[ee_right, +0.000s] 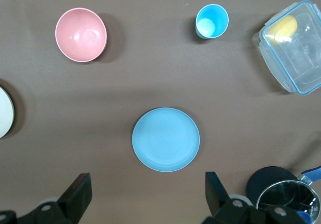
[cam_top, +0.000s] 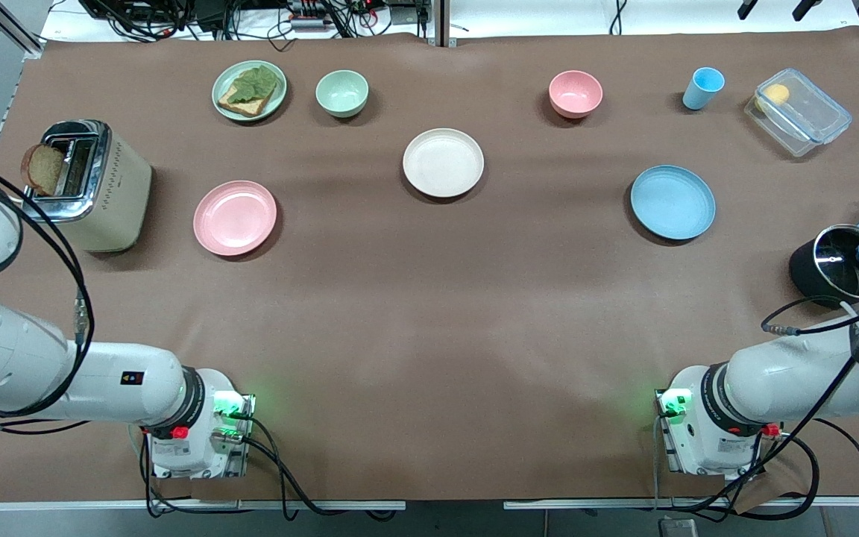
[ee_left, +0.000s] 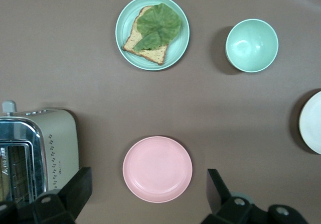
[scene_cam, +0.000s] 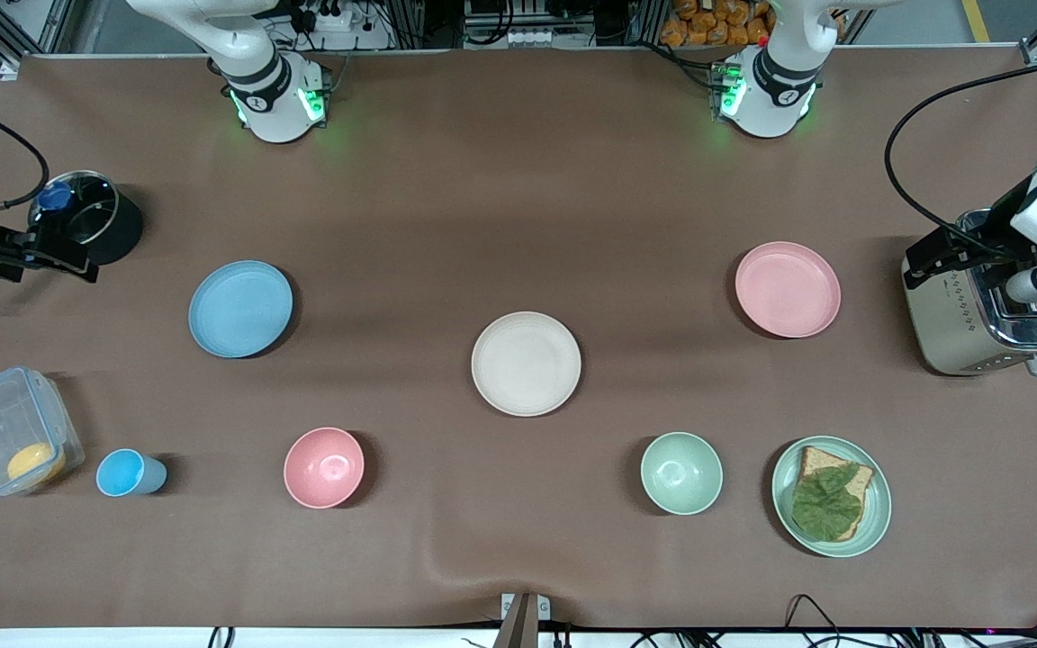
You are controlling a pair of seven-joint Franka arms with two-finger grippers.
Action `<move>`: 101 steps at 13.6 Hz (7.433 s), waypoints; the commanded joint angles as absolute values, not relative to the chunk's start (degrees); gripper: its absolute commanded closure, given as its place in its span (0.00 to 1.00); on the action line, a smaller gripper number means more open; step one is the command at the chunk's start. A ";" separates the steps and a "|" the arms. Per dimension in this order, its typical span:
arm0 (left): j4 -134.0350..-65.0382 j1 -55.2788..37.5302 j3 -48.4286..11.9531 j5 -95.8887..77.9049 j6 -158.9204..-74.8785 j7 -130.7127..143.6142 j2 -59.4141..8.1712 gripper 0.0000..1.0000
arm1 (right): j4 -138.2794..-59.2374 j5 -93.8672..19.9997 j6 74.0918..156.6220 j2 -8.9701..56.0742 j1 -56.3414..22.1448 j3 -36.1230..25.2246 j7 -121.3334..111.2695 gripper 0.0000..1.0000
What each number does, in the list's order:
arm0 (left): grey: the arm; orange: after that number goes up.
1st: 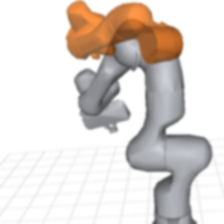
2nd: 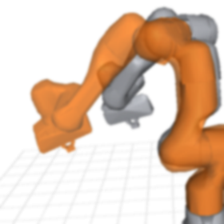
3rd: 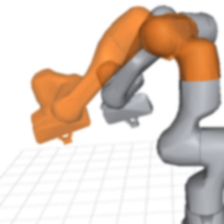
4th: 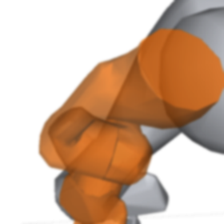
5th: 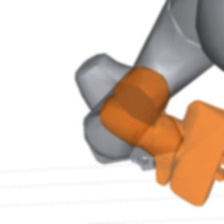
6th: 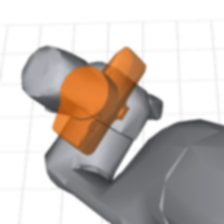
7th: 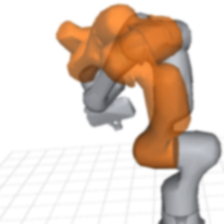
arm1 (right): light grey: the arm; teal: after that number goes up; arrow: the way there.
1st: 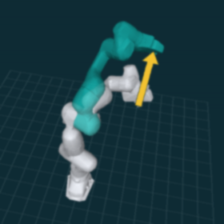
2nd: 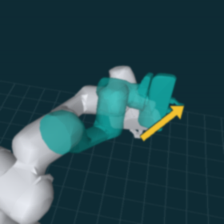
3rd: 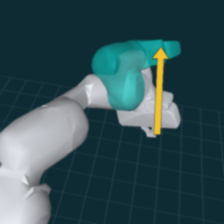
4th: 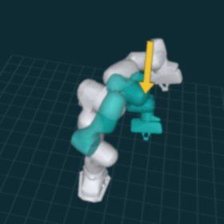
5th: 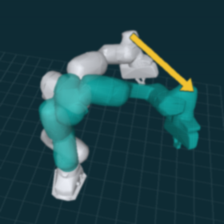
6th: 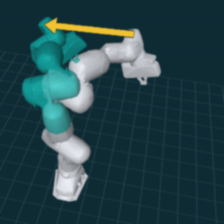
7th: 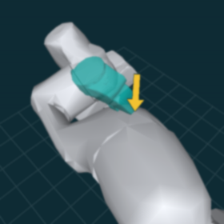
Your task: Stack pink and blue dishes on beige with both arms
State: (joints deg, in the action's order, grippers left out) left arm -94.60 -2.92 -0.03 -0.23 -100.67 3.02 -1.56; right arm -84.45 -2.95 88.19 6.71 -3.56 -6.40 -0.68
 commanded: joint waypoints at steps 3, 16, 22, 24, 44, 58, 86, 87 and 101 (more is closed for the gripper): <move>-93.60 -2.64 -0.26 1.41 -99.58 2.28 -1.76 0.00 | -83.50 -2.02 87.36 7.21 -3.95 -6.59 -0.26 0.00; -93.60 -2.73 -0.26 1.49 -99.58 2.29 -1.85 0.00 | -83.50 -2.02 86.05 7.29 -3.52 -6.59 -1.05 0.00; -93.60 -2.72 -0.26 1.58 -99.58 2.02 -1.85 0.00 | -83.76 -2.63 81.22 11.07 2.45 -6.59 -2.62 0.00; -93.60 -2.64 -0.26 1.49 -99.58 1.93 -1.85 0.00 | -85.94 -2.81 82.17 11.69 5.34 -6.59 -6.05 0.00; -93.60 -2.64 -0.09 1.50 -99.58 1.49 -1.85 0.00 | -106.44 -17.40 109.60 31.27 12.13 -6.50 -31.97 0.00; -93.60 -2.29 0.18 1.49 -99.49 1.41 -1.93 0.00 | -105.82 -17.40 111.09 36.47 9.05 -5.62 -44.44 0.74; -93.60 -2.29 0.18 1.49 -99.49 1.41 -1.93 0.00 | -72.95 -18.88 69.61 32.96 11.07 -5.45 -45.70 1.00; -93.60 -2.29 0.18 1.49 -99.58 1.41 -1.93 0.00 | -72.95 -20.29 69.61 32.87 11.07 -5.62 -45.62 1.00; -105.54 -0.71 -0.26 0.53 -89.21 -0.44 -9.92 0.00 | -73.12 -22.68 69.61 33.13 11.16 -5.62 -44.65 1.00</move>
